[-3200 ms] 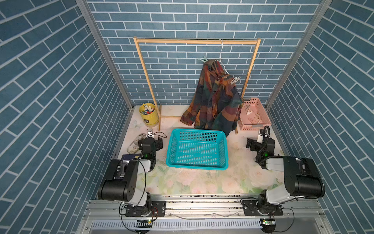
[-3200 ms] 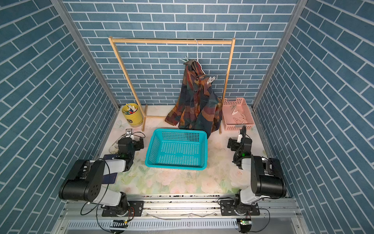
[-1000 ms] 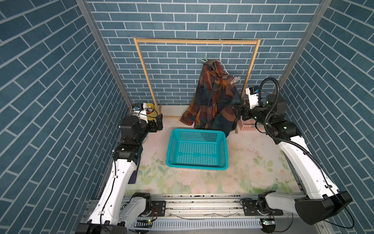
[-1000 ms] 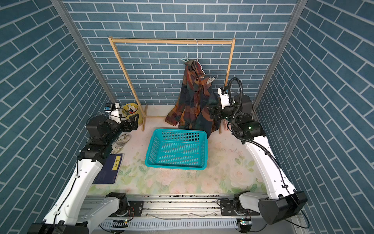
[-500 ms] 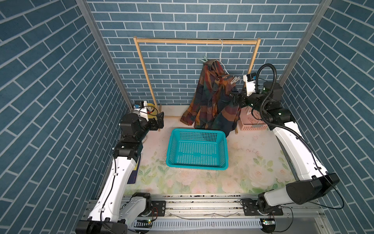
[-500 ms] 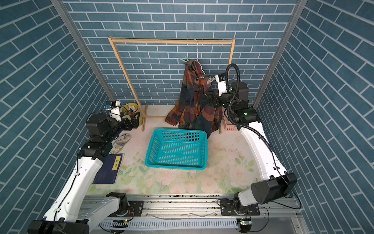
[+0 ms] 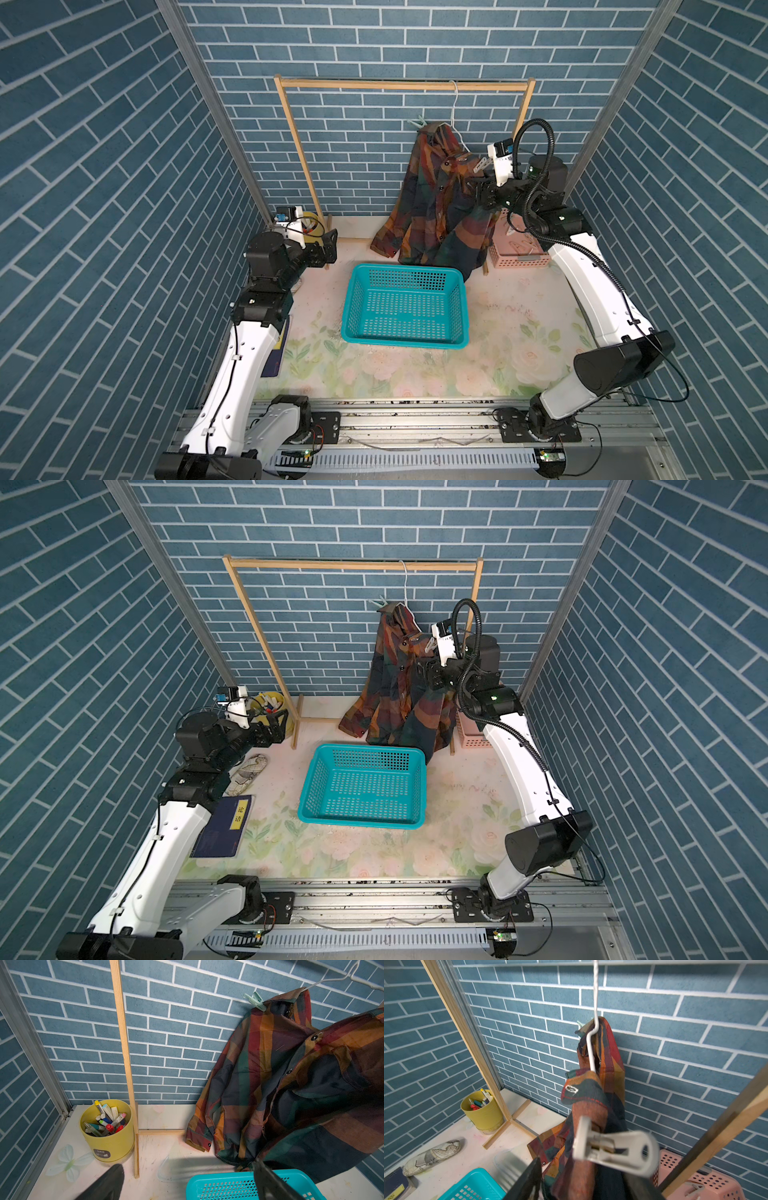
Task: Remove the clothespins securing long-sleeve shirts to the hanger
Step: Pick up the hanger from the clothesline.
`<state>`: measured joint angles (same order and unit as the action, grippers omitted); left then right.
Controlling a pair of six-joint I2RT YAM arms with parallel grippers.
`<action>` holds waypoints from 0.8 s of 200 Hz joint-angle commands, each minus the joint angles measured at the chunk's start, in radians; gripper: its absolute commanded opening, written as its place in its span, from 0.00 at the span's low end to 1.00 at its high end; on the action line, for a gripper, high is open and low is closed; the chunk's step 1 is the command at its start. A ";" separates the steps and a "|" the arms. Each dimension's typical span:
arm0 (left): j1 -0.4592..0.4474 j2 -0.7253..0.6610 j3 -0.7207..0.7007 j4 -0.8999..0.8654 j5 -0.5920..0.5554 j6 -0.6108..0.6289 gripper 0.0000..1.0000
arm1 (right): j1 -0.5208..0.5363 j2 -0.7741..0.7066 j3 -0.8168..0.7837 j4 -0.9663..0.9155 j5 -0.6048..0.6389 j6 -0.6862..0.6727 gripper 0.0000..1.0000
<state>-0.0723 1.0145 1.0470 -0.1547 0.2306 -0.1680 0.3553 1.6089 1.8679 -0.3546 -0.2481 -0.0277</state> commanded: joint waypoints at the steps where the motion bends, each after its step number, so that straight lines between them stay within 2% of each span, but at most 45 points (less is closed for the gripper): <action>1: 0.003 -0.010 0.024 -0.012 0.013 0.004 0.99 | 0.010 0.024 0.045 -0.010 -0.007 -0.030 0.49; 38: 0.003 -0.019 0.024 -0.030 0.013 0.016 0.99 | 0.017 0.047 0.078 -0.029 -0.020 -0.032 0.40; 81: 0.003 -0.028 0.022 -0.042 0.010 0.025 0.99 | 0.022 0.070 0.088 -0.042 -0.010 -0.026 0.52; 113: 0.004 -0.029 0.021 -0.046 0.012 0.024 0.99 | 0.024 0.091 0.094 -0.038 -0.003 -0.026 0.50; 147: 0.003 -0.025 0.019 -0.047 0.014 0.025 0.99 | 0.024 0.107 0.114 -0.036 -0.002 -0.029 0.35; 160: 0.003 -0.026 0.019 -0.049 0.013 0.026 0.99 | 0.024 0.112 0.130 -0.043 -0.008 -0.032 0.20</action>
<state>-0.0723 0.9981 1.0470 -0.1902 0.2306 -0.1566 0.3733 1.7042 1.9503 -0.3847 -0.2481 -0.0360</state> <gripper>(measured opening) 0.993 0.289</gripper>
